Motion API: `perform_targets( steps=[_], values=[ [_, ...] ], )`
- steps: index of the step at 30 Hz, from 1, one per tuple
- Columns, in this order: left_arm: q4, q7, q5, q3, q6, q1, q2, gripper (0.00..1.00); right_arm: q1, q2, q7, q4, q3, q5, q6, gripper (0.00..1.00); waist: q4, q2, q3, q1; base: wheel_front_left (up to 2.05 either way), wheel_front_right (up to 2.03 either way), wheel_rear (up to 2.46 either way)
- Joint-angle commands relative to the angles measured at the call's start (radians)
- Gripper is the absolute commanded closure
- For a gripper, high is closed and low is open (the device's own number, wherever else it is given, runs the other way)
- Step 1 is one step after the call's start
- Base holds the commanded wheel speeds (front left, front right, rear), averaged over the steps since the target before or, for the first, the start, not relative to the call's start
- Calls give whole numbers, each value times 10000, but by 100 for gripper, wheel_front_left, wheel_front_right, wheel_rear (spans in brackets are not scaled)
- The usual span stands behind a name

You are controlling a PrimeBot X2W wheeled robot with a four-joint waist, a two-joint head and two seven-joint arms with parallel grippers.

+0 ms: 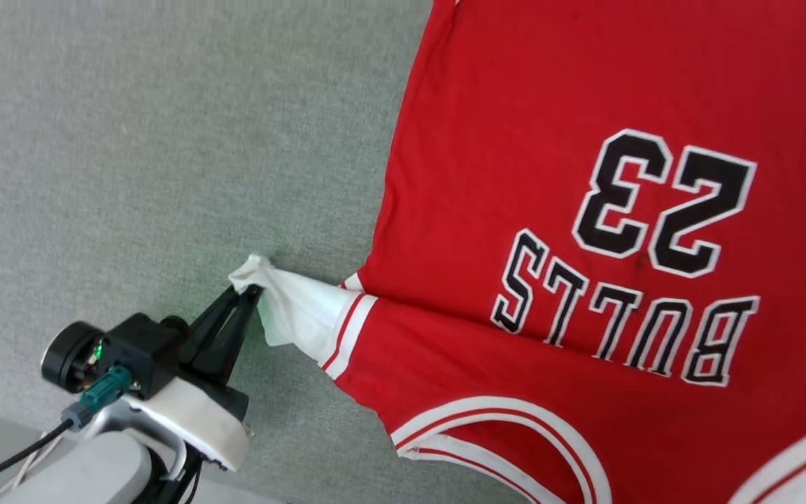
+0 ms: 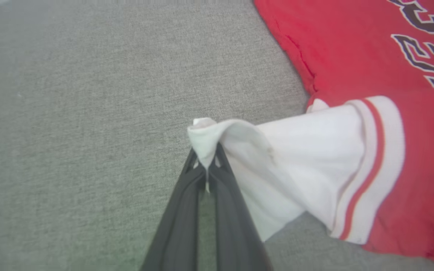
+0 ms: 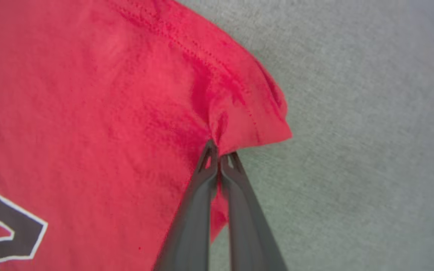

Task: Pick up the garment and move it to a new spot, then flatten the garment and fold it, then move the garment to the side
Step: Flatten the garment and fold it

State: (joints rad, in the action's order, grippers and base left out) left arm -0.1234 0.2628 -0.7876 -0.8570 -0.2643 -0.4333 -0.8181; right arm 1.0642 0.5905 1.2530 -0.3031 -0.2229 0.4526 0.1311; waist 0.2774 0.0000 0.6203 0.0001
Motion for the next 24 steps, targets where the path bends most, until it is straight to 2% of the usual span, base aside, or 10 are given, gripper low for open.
perform_targets(
  steps=[1,7,13,20,24],
  values=[
    [-51,10,-91,52,-135,209,-79,100,-74,140,-171,78,-188,206,-8,100,-376,0,-626,-1,0,0,0],
    [-282,-31,-317,55,-572,897,-243,100,-625,882,-772,818,-1306,1174,-8,100,-1033,0,-1893,-1,0,0,0],
    [-527,-84,-607,76,-1031,1625,-553,100,-2279,2297,-1218,2450,-2056,2412,-8,100,-1667,0,-2992,-1,0,0,0],
    [-829,-67,-824,125,-1486,2318,-823,100,-5818,3796,-1938,3663,-1556,3473,-8,100,-2253,0,-3666,-1,0,0,0],
    [-959,-57,-847,107,-1606,2532,-904,100,-8227,4164,-2609,3840,-1117,3777,-8,100,-2443,0,-3847,-1,0,0,0]
  ],
)
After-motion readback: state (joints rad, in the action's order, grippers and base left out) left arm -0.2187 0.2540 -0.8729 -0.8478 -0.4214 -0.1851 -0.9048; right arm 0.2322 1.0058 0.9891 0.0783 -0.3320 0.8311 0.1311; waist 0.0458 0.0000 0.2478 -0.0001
